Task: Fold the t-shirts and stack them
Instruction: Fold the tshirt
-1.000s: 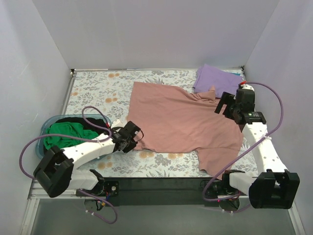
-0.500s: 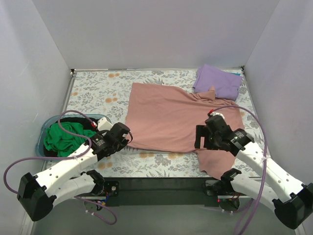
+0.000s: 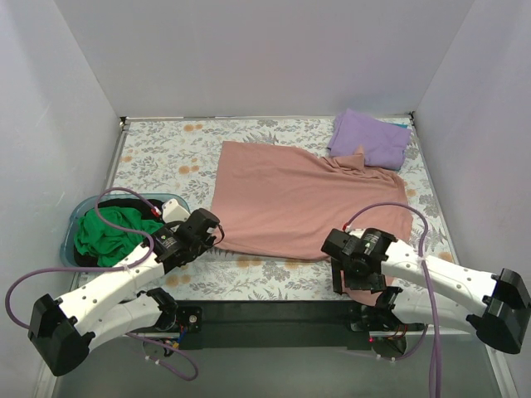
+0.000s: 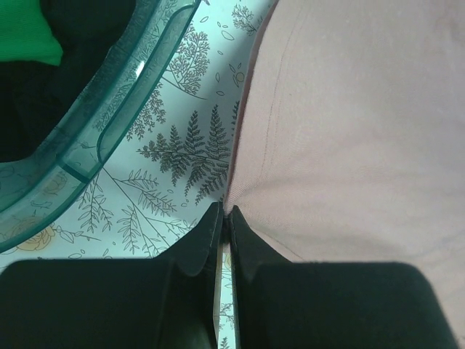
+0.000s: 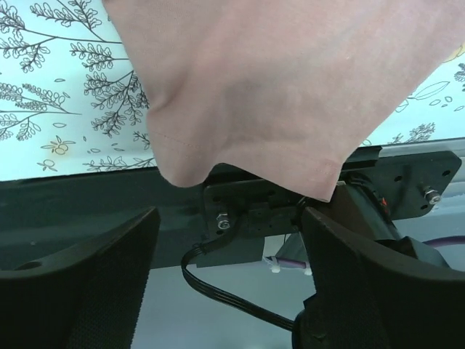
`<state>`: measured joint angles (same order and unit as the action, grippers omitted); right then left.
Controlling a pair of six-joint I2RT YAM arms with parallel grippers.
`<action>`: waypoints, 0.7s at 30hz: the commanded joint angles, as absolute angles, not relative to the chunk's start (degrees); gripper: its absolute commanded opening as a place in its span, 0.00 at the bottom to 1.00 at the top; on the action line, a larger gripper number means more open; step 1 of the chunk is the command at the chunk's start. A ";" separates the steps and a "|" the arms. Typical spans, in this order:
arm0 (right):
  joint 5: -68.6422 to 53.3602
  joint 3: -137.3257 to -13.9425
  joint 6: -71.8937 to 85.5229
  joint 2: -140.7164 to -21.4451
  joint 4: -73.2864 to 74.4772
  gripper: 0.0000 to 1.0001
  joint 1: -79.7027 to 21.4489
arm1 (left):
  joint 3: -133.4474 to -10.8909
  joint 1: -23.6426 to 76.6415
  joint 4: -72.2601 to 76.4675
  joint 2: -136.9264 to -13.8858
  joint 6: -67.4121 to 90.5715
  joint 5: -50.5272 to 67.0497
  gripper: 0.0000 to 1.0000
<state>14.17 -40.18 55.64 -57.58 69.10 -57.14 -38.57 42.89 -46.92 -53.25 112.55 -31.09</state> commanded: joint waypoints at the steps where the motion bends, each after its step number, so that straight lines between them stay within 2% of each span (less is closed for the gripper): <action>1: 13.81 -39.99 54.42 -60.37 66.83 0.84 -57.57 | -39.11 43.07 -47.29 -52.38 113.29 -34.63 0.00; 5: 11.51 -38.15 51.16 -64.33 61.97 0.78 -57.48 | -39.29 43.07 -47.63 -52.56 113.82 -34.80 0.00; 11: 14.49 -35.60 51.33 -69.78 61.79 0.68 -54.50 | -39.64 43.07 -47.99 -53.44 114.26 -34.89 0.00; 17: 16.17 -35.77 47.91 -73.03 61.61 0.67 -50.46 | -40.43 43.07 -48.60 -54.40 115.05 -35.42 0.00; 18: 16.26 -35.86 46.94 -73.47 61.52 0.63 -49.93 | -40.52 43.07 -48.69 -54.40 115.14 -35.85 0.00; 21: 16.96 -36.39 44.22 -72.86 60.47 0.58 -48.34 | -40.87 43.07 -48.95 -54.23 115.31 -36.30 0.00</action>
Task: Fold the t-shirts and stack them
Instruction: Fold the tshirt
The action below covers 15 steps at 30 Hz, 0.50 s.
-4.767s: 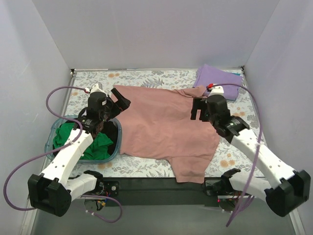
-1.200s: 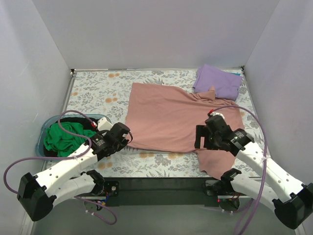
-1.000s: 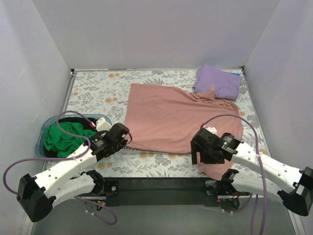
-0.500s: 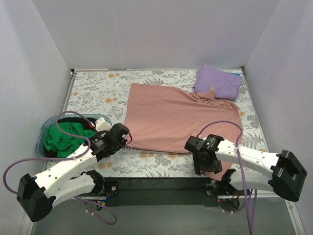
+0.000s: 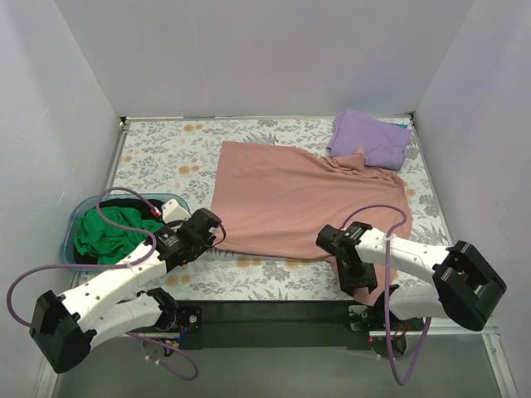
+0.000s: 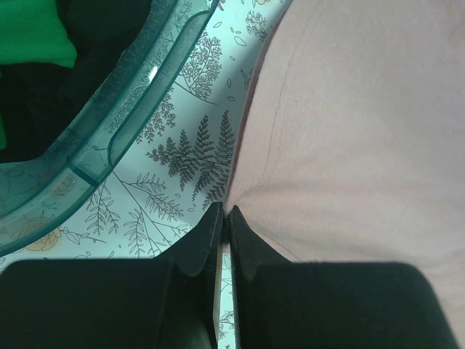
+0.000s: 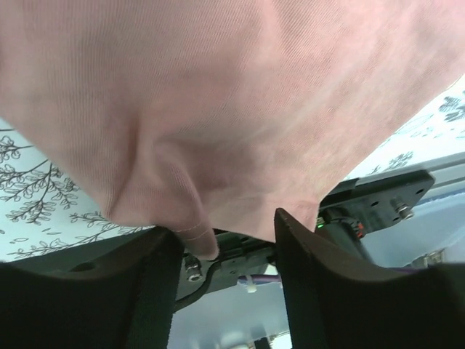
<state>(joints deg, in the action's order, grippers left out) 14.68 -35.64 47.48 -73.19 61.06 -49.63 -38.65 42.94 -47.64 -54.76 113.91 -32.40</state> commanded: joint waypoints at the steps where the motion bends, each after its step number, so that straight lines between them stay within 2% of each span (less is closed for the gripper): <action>1: 16.96 -36.47 42.90 -72.69 58.12 0.56 -47.56 | -41.04 43.07 -48.78 -54.14 115.31 -36.39 0.00; 2: 15.48 -36.47 41.32 -72.77 56.44 0.54 -47.20 | -41.04 43.07 -48.78 -54.14 115.31 -36.47 0.00; 5: 11.97 -36.21 36.31 -74.35 50.47 0.32 -46.41 | -41.83 43.07 -49.30 -54.32 115.22 -36.83 0.00; 6: 12.13 -36.30 35.86 -75.23 50.01 0.02 -46.41 | -42.10 43.07 -50.00 -54.49 115.22 -36.83 0.00; 15: 20.47 -41.03 36.83 -73.57 56.75 0.01 -45.70 | -42.63 43.07 -47.38 -55.28 113.64 -35.16 0.00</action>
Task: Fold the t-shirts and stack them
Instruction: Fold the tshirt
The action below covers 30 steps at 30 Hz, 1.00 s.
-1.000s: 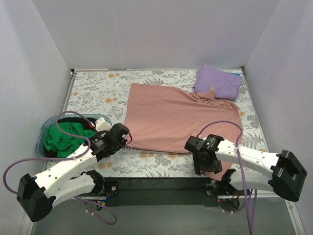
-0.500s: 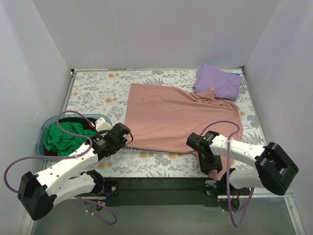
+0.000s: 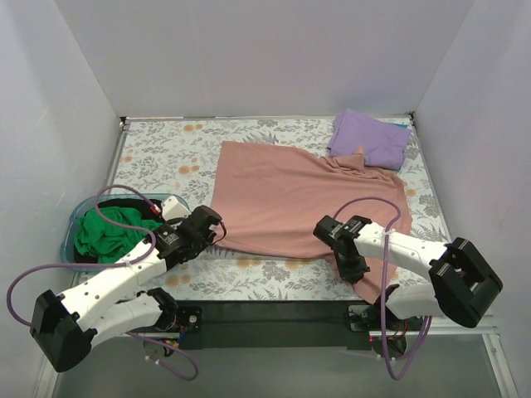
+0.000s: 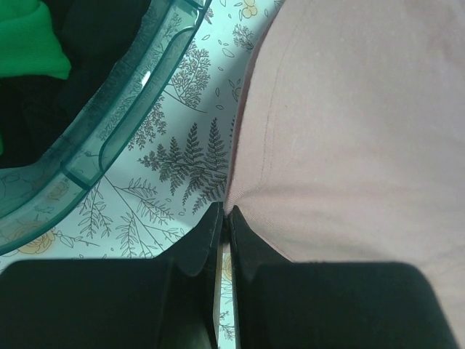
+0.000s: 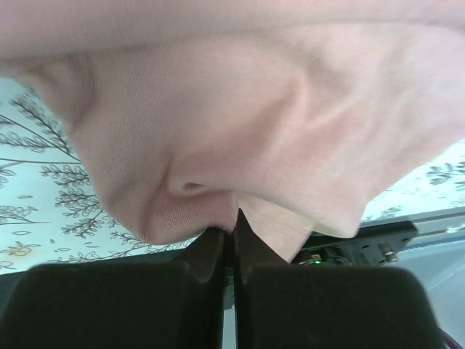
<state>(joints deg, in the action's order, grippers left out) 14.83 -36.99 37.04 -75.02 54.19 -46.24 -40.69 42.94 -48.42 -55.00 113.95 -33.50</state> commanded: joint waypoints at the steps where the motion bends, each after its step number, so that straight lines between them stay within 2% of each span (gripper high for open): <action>1: 21.61 -43.05 36.83 -73.39 57.82 0.01 -45.44 | -42.63 43.07 -47.03 -55.54 113.21 -34.98 0.00; 16: 32.08 -56.69 30.15 -71.37 65.12 0.01 -38.85 | -49.04 41.48 -43.15 -64.51 110.83 -36.12 0.00; 25: 24.53 -61.08 27.25 -62.94 75.30 0.01 -38.76 | -47.64 41.48 -48.42 -58.63 113.02 -32.52 0.00; 30: 11.26 -59.24 22.77 -57.49 75.50 0.01 -38.85 | -45.79 41.57 -52.90 -52.84 115.22 -29.36 0.00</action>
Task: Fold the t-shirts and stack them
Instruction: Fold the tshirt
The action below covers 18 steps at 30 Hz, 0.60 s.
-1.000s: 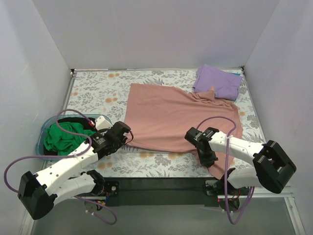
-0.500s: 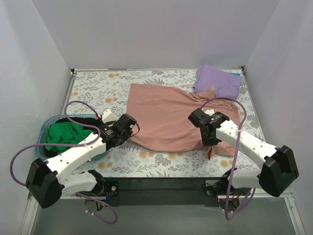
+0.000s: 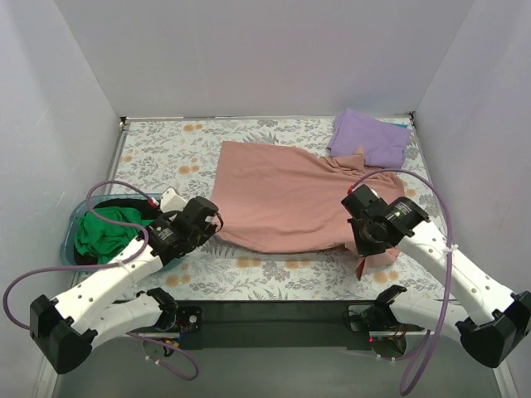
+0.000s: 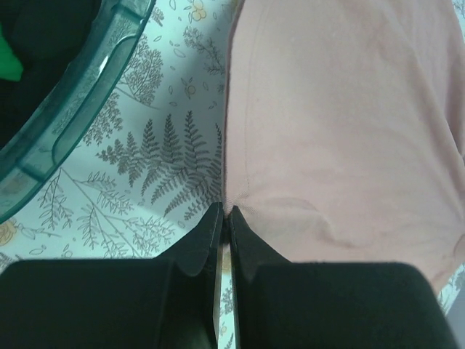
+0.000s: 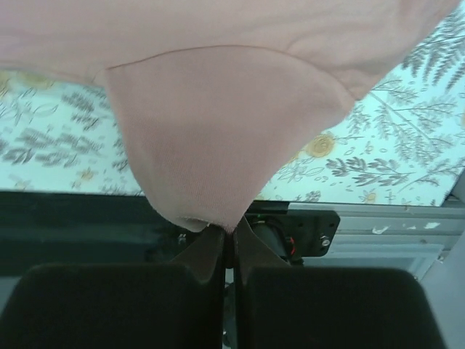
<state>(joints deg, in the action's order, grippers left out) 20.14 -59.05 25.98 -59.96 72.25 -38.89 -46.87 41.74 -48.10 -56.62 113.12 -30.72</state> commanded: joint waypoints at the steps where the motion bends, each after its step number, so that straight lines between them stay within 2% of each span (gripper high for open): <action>1: 10.12 -58.80 22.50 -56.87 75.59 0.01 -38.93 | -45.53 41.57 -53.52 -51.95 115.49 -28.57 0.00; 5: 5.81 -57.66 22.24 -54.32 75.59 0.01 -39.02 | -44.48 41.57 -56.42 -48.35 116.89 -27.69 0.00; 10: 8.34 -56.43 22.59 -53.09 75.50 0.01 -38.94 | -42.28 41.66 -55.37 -48.86 116.89 -26.54 0.00; 18: 22.31 -57.48 26.53 -58.70 75.41 0.01 -38.94 | -43.24 41.57 -52.48 -55.80 118.91 -30.83 0.00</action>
<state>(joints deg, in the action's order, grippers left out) 14.70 -56.36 24.12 -56.53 74.98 -38.89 -42.76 41.74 -54.06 -54.61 114.28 -27.33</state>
